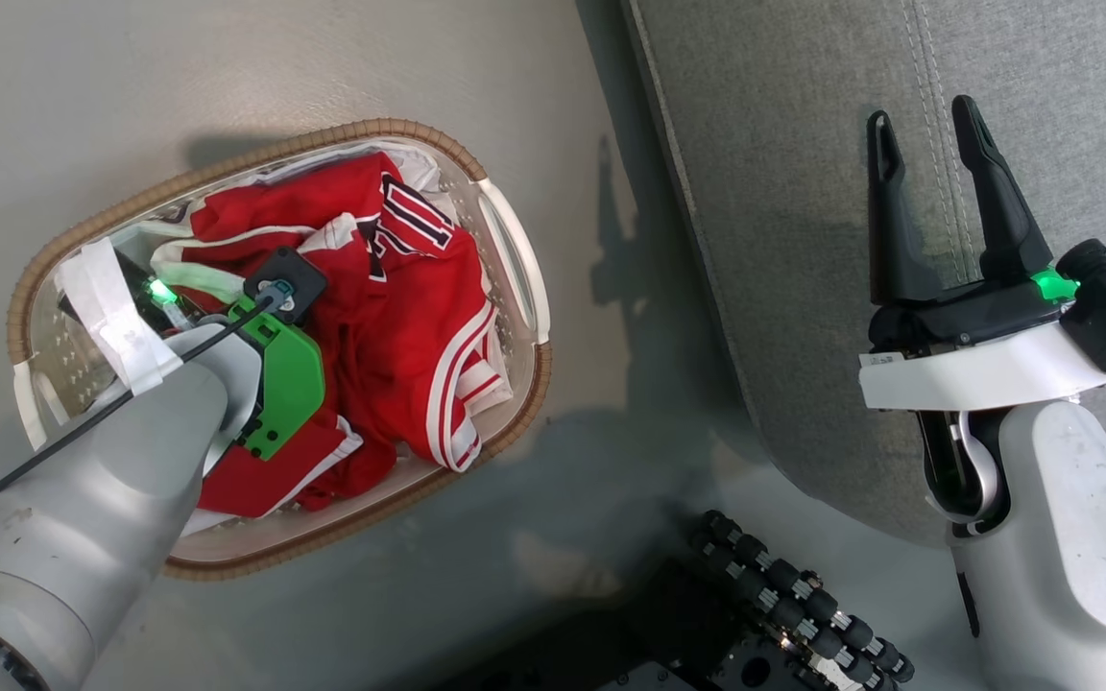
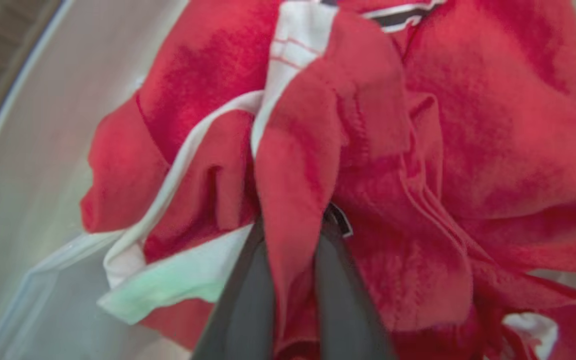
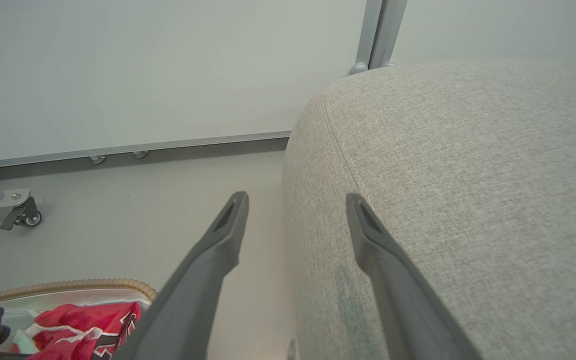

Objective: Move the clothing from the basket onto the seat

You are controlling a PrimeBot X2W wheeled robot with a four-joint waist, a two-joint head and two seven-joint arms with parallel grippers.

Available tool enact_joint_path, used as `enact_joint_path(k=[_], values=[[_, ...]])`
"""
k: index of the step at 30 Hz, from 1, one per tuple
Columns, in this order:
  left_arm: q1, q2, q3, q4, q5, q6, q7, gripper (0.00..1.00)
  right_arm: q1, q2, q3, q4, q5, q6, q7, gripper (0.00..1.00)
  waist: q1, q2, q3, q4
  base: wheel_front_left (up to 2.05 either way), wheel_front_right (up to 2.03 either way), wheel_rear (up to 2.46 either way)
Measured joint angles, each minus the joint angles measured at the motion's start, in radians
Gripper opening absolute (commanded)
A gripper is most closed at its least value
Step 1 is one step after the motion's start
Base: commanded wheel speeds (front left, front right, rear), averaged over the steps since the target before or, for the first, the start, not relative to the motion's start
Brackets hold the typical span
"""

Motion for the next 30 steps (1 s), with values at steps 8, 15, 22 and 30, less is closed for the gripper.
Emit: enact_joint_path(k=[8,15,22,30], values=[[0.004,-0.008,-0.008,-0.015,-0.024,0.0,-0.076,0.0,0.003,0.001,-0.013,0.014,-0.032,0.0,0.0,1.0,-0.0001,0.0,-0.034,0.024,0.0,0.0,0.0],[0.029,-0.048,-0.007,-0.033,-0.043,0.0,-0.176,0.0,0.036,0.001,-0.026,0.038,-0.093,0.0,0.0,1.0,-0.0001,0.0,-0.121,0.07,0.0,0.0,0.0],[0.058,-0.075,0.03,-0.138,-0.054,0.0,-0.201,0.0,0.105,0.002,-0.051,0.072,-0.175,0.0,0.0,1.0,-0.0002,0.0,-0.246,0.129,0.0,0.0,0.0],[0.085,-0.041,0.152,-0.372,0.039,0.001,-0.207,0.0,0.198,0.002,-0.066,0.105,-0.241,0.0,0.0,1.0,-0.0002,0.0,-0.416,0.206,0.0,0.0,0.0]])
